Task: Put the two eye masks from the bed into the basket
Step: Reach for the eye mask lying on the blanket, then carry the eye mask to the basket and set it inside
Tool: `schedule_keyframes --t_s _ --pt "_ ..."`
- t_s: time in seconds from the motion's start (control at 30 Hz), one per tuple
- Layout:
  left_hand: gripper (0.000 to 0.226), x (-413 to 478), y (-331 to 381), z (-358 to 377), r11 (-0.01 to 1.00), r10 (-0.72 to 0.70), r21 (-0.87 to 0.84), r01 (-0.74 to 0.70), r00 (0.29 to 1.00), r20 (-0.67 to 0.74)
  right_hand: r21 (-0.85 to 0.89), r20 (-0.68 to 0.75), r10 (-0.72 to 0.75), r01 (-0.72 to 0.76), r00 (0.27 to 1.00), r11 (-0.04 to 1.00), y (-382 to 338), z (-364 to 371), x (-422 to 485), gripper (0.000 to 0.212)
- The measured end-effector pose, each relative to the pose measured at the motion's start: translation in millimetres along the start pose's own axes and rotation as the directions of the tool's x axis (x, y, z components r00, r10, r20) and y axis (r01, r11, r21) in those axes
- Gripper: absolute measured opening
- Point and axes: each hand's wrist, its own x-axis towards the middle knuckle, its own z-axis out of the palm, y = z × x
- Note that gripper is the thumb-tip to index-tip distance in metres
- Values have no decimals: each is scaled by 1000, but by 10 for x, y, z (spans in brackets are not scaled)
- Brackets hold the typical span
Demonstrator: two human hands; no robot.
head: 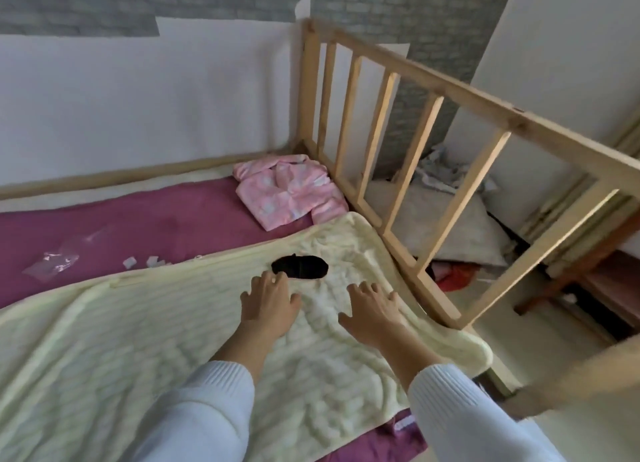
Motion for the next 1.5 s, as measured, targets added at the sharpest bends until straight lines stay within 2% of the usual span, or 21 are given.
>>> schedule_keyframes --t_s 0.23,0.4,0.5,0.6,0.67,0.73,0.8,0.83,0.87,0.93,0.97,1.03,1.1,1.2,1.23,1.33,1.4,1.5 --pt "46 1320 -494 1239 993 -78 -66 95 973 217 33 225 68 -77 972 996 136 986 1472 55" --pt "61 2013 -816 1860 970 -126 -167 176 953 274 227 323 109 -189 940 956 89 1559 2310 59" --pt "73 2321 -958 2107 959 -96 -227 167 951 295 384 367 131 -279 921 880 60 1830 2656 67" --pt "80 2573 -992 2279 952 -83 -248 178 932 352 571 420 202 -431 885 699 40 2003 2930 69" --pt "81 2696 -960 2348 917 -124 -301 263 903 411 687 498 229 -541 837 485 17 2054 3077 71" --pt "80 2775 -923 2366 793 -171 -457 404 866 469 749 574 228 -617 787 243 -18 2040 3174 72" --pt "74 2794 -903 2322 568 -203 -653 502 854 479 796 553 276 -597 786 104 -52 1977 3220 58" --pt "66 2780 -892 2286 474 -224 -728 495 867 445 831 496 342 -551 798 82 -70 1934 3215 42" --pt "55 2748 -876 2234 425 -262 -782 455 889 375 862 430 416 -501 801 73 -89 1879 3182 27" --pt "31 2627 -832 2091 411 -377 -845 343 907 185 892 363 531 -451 766 40 -97 1769 3068 5" --pt "21 2547 -810 2010 406 -434 -863 299 895 106 890 384 548 -455 743 -7 -105 1703 2986 1" --pt "10 2378 -776 1808 390 -486 -892 229 874 12 855 501 474 -500 724 -141 -133 1559 2788 19" --pt "24 2192 -758 1570 369 -475 -917 150 879 -48 789 615 282 -577 737 -213 -185 1349 2554 38" --pt "44 1863 -733 1167 350 -410 -935 60 907 -95 729 672 14 -658 741 -190 -275 962 2226 31" --pt "47 1744 -719 1025 356 -377 -934 29 919 -115 732 668 -15 -661 744 -169 -308 832 2129 24" --pt "34 1380 -668 607 403 -211 -914 -42 968 -137 778 627 6 -625 779 -71 -431 464 1803 14" --pt "35 1138 -628 350 398 -80 -917 -25 995 -62 794 600 -47 -601 799 -88 -508 249 1561 15" --pt "55 788 -620 61 408 33 -913 7 999 23 796 574 -162 -593 803 -120 -585 -49 1190 14"
